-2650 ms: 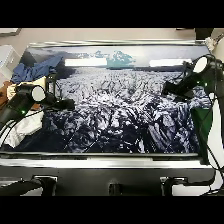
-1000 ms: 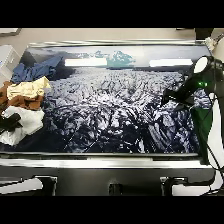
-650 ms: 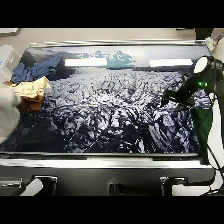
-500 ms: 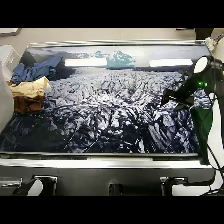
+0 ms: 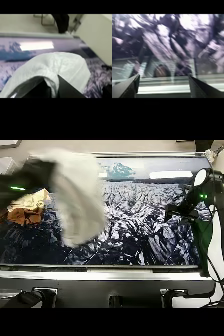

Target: Fold the clothes and pants, and hang the long-sleeved shirts on hangers.

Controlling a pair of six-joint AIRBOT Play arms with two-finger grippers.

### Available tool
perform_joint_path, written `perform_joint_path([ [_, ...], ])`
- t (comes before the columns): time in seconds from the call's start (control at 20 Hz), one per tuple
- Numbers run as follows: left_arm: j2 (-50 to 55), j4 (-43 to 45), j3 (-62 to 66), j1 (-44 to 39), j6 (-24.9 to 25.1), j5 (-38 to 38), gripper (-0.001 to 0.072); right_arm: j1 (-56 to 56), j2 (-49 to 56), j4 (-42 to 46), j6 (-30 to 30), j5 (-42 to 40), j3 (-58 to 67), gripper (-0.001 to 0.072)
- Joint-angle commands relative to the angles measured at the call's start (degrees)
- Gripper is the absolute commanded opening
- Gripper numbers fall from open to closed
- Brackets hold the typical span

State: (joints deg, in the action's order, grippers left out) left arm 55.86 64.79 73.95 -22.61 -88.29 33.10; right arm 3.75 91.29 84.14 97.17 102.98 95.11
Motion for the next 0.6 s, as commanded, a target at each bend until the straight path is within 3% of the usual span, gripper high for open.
perform_joint_path([
  [0.0,16.5,0.1,-3.5,-11.2,-2.7,0.2,0.0019,0.0,-0.3,4.5,-1.4,1.9,0.0,0.0673],
  [0.1,26.4,-0.9,-2.6,-15.8,-4.9,3.0,0.0041,0.0,-0.3,6.1,-1.4,1.9,0.0,0.0671],
  [0.15,30.2,-3.0,-1.1,-17.6,-4.7,6.1,0.0305,0.0,-0.3,6.6,-1.9,1.9,0.0,0.0671],
  [0.2,33.0,-4.8,1.0,-18.7,-4.9,10.3,0.0705,0.0,-0.3,7.0,-3.1,1.8,0.0,0.0671],
  [0.4,33.6,5.7,11.4,-11.6,-4.5,29.2,0.0713,0.0,-0.3,6.3,-3.4,0.9,0.0,0.0673],
  [0.55,30.7,9.8,14.6,1.9,-4.7,38.0,0.0712,0.0,-0.3,-3.5,-2.3,-2.8,-0.2,0.0674],
])
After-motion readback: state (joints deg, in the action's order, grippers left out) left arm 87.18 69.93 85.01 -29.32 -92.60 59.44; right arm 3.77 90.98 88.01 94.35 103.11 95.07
